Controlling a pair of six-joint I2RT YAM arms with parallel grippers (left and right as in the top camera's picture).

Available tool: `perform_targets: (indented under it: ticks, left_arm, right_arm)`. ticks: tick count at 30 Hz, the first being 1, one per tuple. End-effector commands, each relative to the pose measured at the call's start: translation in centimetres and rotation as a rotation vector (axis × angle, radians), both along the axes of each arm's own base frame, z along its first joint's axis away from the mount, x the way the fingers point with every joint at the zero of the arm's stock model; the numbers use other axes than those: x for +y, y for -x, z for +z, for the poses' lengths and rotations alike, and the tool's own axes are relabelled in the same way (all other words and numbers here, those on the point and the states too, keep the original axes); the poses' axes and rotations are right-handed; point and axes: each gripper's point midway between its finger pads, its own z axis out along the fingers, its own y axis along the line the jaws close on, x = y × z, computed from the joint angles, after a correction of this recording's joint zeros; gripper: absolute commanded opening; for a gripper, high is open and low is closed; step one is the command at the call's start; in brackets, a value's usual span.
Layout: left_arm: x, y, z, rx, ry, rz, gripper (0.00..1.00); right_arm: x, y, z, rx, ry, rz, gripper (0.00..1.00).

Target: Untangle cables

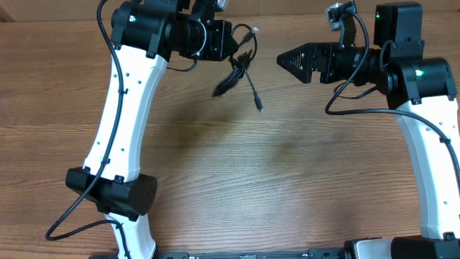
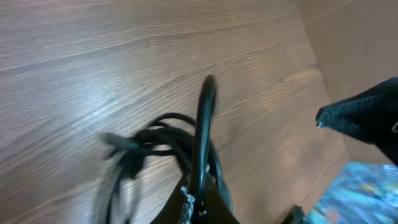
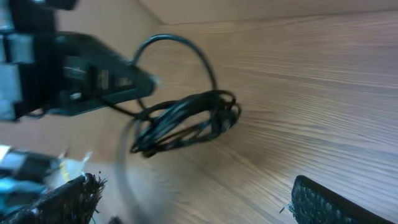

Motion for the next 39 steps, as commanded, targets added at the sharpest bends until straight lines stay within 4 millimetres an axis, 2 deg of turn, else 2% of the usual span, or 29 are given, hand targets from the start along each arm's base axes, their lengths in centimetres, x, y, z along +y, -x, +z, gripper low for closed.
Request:
perform_targets:
  ticks: [1, 2, 3, 10, 13, 16, 20, 26, 29, 33, 39]
  left_arm:
    - [0.2, 0.0, 1.6, 0.015, 0.103, -0.010, 0.16]
    - [0.5, -0.1, 1.7, 0.015, 0.111, -0.007, 0.66]
    - [0.9, -0.3, 1.7, 0.015, 0.111, 0.004, 1.00]
    - [2.9, -0.9, 1.0, 0.026, 0.065, 0.057, 1.00]
    - [5.2, -1.5, -0.5, 0.012, -0.089, 0.163, 1.00]
    - [7.7, -1.6, -1.4, -0.018, -0.276, 0.274, 1.00]
    - [9.3, -1.3, -0.3, -0.087, -0.411, 0.381, 1.00]
    - [10.8, -0.1, 2.2, -0.136, -0.414, 0.455, 1.00]
    - [11.6, 1.0, 3.0, -0.137, -0.418, 0.464, 1.00]
    - [12.3, 2.6, 3.8, -0.138, -0.436, 0.451, 1.00]
    - [13.9, 4.5, 4.0, -0.118, -0.503, 0.478, 1.00]
  right_arm:
    - [0.9, 0.9, 1.9, -0.043, -0.057, 0.078, 0.99]
    - [0.9, 0.8, 1.7, -0.038, -0.056, 0.077, 0.99]
    - [0.9, 0.8, 1.7, -0.035, -0.056, 0.077, 1.00]
    - [0.4, 0.5, 0.9, -0.018, -0.017, 0.039, 1.00]
    - [-0.8, -0.3, -1.6, 0.027, 0.102, -0.058, 1.00]
    - [-0.6, -0.3, -4.3, 0.082, 0.168, -0.077, 1.00]
    - [1.9, 0.1, -8.6, 0.160, 0.182, -0.033, 1.00]
    - [7.5, -0.3, -17.4, 0.206, 0.254, 0.037, 1.00]
    - [9.5, -1.1, -20.8, 0.192, 0.310, 0.051, 1.00]
    - [11.3, -2.1, -24.1, 0.156, 0.367, 0.061, 0.99]
    - [12.1, -2.3, -27.1, 0.140, 0.422, 0.100, 0.92]
